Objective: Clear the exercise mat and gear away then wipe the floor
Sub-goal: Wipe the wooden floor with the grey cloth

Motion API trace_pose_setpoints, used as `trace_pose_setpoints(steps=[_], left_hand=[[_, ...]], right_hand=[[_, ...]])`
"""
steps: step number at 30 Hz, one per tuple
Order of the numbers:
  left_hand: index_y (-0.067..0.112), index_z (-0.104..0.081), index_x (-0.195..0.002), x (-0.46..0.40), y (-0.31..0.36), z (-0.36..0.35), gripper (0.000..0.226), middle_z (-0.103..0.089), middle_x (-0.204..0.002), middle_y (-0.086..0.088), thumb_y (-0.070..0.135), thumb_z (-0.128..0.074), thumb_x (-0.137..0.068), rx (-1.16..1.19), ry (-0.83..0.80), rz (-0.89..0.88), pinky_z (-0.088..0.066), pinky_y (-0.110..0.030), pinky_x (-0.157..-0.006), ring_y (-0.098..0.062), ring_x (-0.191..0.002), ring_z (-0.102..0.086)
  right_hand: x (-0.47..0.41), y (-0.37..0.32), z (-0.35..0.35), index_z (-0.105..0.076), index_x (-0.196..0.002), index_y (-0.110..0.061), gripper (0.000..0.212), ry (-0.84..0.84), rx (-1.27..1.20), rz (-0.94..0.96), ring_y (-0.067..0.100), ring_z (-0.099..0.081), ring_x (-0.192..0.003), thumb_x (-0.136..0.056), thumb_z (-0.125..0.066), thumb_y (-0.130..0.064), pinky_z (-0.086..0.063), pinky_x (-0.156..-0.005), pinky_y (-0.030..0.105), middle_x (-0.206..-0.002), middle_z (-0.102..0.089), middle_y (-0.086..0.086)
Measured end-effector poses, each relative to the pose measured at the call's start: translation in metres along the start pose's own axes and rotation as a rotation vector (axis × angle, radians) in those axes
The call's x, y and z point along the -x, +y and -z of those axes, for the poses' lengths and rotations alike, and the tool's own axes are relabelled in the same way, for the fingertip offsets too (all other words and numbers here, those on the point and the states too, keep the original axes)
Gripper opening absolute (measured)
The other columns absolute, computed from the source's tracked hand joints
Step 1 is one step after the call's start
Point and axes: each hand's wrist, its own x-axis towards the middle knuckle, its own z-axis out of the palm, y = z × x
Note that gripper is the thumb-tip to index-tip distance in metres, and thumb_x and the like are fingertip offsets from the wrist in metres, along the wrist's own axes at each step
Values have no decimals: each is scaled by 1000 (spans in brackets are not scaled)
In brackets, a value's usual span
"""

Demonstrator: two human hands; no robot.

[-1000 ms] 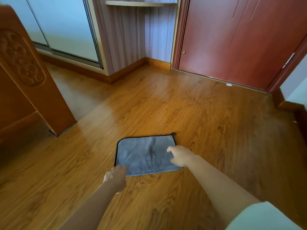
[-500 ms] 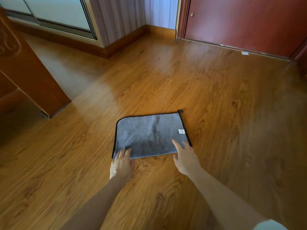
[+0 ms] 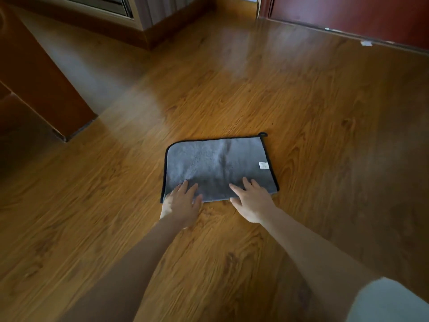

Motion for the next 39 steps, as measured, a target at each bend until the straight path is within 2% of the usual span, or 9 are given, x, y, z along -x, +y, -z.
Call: trace_pose_setpoints(steps=[3,8,10,13,16,19,21,23,39], left_hand=[[24,-30,-145,3,-1,9,50,-24,-154,-1,42,-21,-100,28,18,-12,-29,-35,-108,-20,-137,-31],[22,-18,-149,51,-9,-20,53,-14,-157,-3,42,-19,-100,-130,26,-104,-24,-32,-113,-18,-142,-20],[20,-32,-145,76,-15,-32,53,-30,-152,-5,42,-20,-99,-177,63,-153,-34,-33,-108,-20,-136,-35],[19,-62,-119,91,-21,-33,48,-62,-121,1,38,-28,-92,-71,208,-178,-52,-33,-83,-19,-107,-62],[22,-41,-139,88,-14,-33,45,-39,-145,1,37,-37,-97,36,208,-108,-33,-36,-104,-20,-132,-36],[29,-9,-150,77,-4,-40,65,6,-158,-3,51,-36,-95,11,128,-17,-5,-40,-116,-22,-145,6],[31,1,-149,70,6,-46,75,17,-156,-7,58,-37,-91,57,86,70,4,-46,-115,-25,-143,16],[32,11,-148,59,12,-51,80,21,-155,-10,64,-34,-89,73,51,122,6,-51,-114,-29,-142,20],[36,4,-148,-80,17,8,88,16,-156,-9,72,-40,-81,-37,-30,133,0,-55,-113,-31,-143,13]], right_hand=[[11,-1,-2,-15,-150,-31,52,-25,-33,3,31,-8,-144,-100,-23,-44,-20,-114,44,-158,-9,12],[57,-5,-32,-22,-148,-28,50,82,-4,41,32,-17,-142,-100,-31,-39,-26,-111,45,-155,-19,14],[72,-6,-42,-40,-141,-25,43,178,-14,91,33,-35,-132,-98,-38,-33,-37,-102,44,-144,-39,16],[82,-4,-47,-62,-117,-20,28,322,-62,164,28,-56,-102,-91,-55,-26,-47,-80,36,-111,-59,10],[78,1,-46,-64,-112,-21,32,401,-119,124,27,-61,-97,-81,-70,-21,-51,-71,35,-107,-59,9],[72,1,-49,-35,-144,-30,57,254,-71,68,43,-26,-137,-91,-57,-34,-37,-99,56,-150,-26,20],[67,1,-53,-8,-148,-39,61,137,-46,7,40,3,-143,-96,-40,-46,-15,-111,58,-157,5,15],[61,-1,-50,2,-147,-43,60,72,-37,-28,39,14,-142,-96,-30,-52,-5,-112,59,-156,16,14],[-66,15,15,-5,-145,-49,60,7,-75,-155,41,11,-142,-94,-37,-54,-6,-112,63,-157,13,12]])
